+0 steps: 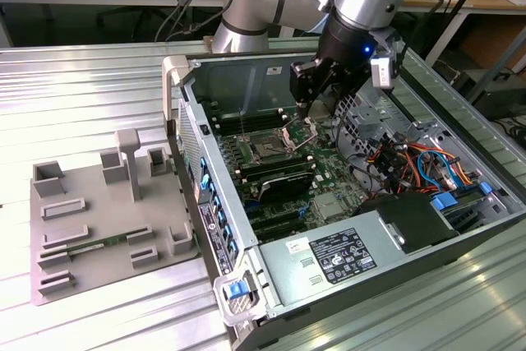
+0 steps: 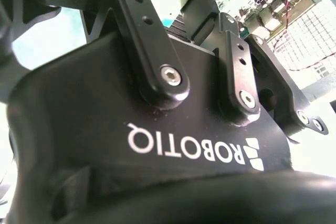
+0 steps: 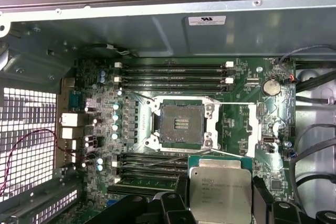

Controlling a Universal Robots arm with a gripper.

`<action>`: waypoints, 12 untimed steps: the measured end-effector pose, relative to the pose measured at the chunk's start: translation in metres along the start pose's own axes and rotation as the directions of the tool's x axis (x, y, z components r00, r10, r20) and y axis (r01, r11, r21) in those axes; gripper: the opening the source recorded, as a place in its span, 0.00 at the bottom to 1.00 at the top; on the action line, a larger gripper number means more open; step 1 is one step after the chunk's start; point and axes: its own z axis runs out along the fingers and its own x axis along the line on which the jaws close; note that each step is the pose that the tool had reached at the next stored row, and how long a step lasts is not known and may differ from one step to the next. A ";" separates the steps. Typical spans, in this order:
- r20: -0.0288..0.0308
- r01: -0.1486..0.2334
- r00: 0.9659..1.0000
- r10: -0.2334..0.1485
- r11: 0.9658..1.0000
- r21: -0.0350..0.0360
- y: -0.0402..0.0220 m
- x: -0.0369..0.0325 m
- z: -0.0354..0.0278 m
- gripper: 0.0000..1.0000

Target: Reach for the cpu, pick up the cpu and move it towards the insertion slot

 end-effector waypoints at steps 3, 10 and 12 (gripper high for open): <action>0.000 0.000 1.000 0.000 1.000 0.000 0.0025 -0.0008 0.0003 0.55; 0.000 0.000 1.000 0.000 1.000 0.000 0.0123 -0.0020 0.0010 0.55; 0.000 0.000 1.000 0.000 1.000 0.000 0.0148 -0.0021 0.0011 0.55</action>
